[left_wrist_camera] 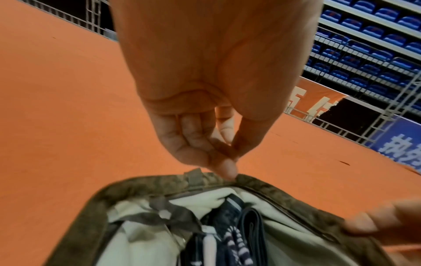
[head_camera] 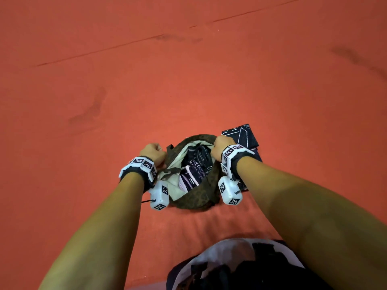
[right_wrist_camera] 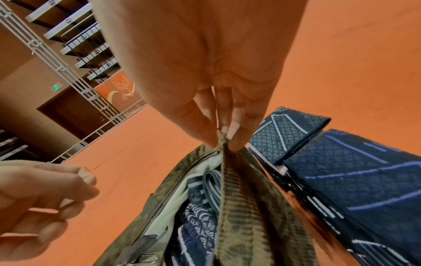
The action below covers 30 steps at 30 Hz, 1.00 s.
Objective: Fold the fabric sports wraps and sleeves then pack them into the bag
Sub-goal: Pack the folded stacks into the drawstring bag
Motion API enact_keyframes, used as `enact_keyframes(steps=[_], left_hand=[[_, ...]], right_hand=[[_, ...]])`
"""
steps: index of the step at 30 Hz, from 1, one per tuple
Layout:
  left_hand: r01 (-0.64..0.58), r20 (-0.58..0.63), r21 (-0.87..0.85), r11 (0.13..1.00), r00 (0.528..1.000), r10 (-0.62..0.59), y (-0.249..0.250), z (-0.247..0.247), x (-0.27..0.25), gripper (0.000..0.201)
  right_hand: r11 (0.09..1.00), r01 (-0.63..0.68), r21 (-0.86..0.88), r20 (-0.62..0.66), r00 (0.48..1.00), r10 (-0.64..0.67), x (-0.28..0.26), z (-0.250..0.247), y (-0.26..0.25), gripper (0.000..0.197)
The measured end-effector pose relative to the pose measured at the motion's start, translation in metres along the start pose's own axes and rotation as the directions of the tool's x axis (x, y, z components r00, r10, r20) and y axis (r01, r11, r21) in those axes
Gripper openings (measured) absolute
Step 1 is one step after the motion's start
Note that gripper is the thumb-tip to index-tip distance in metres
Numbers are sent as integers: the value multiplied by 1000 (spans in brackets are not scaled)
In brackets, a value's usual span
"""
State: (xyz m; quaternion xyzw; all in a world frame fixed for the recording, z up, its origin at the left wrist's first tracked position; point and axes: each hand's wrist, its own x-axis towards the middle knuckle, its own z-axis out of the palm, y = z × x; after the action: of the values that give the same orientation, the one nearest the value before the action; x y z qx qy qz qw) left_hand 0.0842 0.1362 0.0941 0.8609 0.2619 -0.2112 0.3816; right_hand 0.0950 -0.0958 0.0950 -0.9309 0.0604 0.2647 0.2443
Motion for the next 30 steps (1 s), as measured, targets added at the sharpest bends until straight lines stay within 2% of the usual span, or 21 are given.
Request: enact_keyframes(steps=[3,5,10,16,20,23,27,30], left_hand=[[-48,111,-12,999,993,49,12,26,6,18],[-87,172,3,996,981,85,21,45,10,14],[-142,286,-37,989,947,147,54,87,23,13],[-163,347,-92,982,919,185,109,142,48,18],[-225,360,-69,972,903,234,141,176,66,20],[-192,337,-10,981,923,184,149,195,83,12],[-40,292,169,985,956,-12,138,208,103,57],[56,331,153,987,938,-104,122,219,117,56]], right_hand=[[998,14,56,68,998,-18,1,-1,11,17],[996,32,79,85,996,-39,4,-2,21,29],[992,-32,124,42,999,27,22,-13,53,33],[984,-127,126,40,992,123,57,-28,93,31],[976,-182,121,25,983,180,85,-31,108,33],[969,-219,118,-9,975,221,106,-27,118,45],[945,-299,131,1,953,302,128,-20,129,64],[914,-357,191,63,934,351,140,-9,138,64]])
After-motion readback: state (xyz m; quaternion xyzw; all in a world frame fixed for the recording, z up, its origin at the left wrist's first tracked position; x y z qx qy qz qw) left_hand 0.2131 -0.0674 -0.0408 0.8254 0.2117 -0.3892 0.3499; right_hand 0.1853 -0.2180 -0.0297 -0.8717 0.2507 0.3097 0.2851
